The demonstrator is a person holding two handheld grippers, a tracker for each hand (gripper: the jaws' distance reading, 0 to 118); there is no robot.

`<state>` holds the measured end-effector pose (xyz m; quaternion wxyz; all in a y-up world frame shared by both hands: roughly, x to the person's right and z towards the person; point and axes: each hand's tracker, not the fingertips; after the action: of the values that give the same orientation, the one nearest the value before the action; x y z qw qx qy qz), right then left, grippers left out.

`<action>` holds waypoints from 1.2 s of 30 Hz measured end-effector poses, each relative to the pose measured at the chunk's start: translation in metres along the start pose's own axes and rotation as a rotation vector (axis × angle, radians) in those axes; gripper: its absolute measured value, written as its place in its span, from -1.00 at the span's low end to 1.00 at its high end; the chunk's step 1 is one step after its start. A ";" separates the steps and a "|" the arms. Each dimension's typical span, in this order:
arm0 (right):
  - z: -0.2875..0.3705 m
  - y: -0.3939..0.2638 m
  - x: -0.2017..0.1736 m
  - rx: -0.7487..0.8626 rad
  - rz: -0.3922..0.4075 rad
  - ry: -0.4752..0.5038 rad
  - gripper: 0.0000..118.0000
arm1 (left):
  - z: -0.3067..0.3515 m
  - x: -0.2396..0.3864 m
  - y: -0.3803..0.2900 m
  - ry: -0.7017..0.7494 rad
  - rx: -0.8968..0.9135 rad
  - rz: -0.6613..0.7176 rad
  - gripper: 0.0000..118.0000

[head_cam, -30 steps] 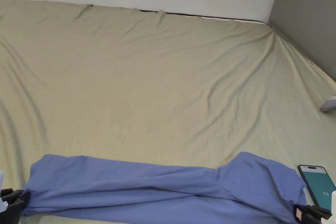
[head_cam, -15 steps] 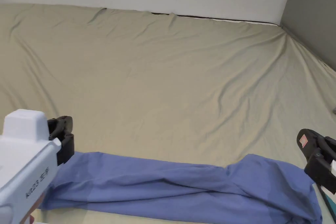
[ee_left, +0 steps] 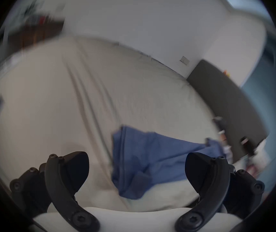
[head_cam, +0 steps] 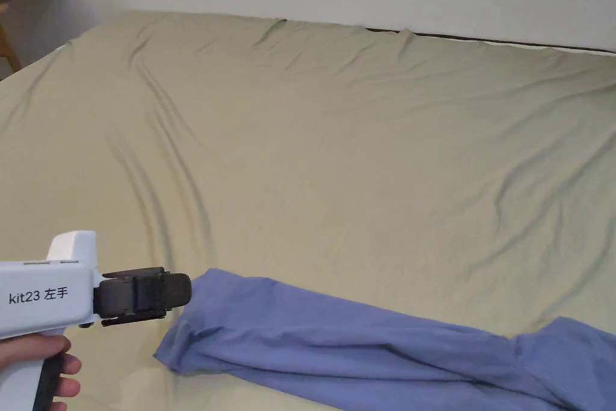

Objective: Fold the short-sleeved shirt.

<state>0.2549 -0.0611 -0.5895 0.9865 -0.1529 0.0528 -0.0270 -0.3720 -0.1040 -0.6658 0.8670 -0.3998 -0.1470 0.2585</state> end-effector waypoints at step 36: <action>-0.001 0.002 -0.009 -0.053 0.032 0.040 -0.96 | -0.104 0.238 -0.088 0.488 -0.049 -0.933 -0.87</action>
<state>0.2456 -0.0587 -0.5906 0.9811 -0.1775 0.0757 -0.0129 -0.0996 -0.0815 -0.6529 0.8894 -0.3603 -0.1093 -0.2590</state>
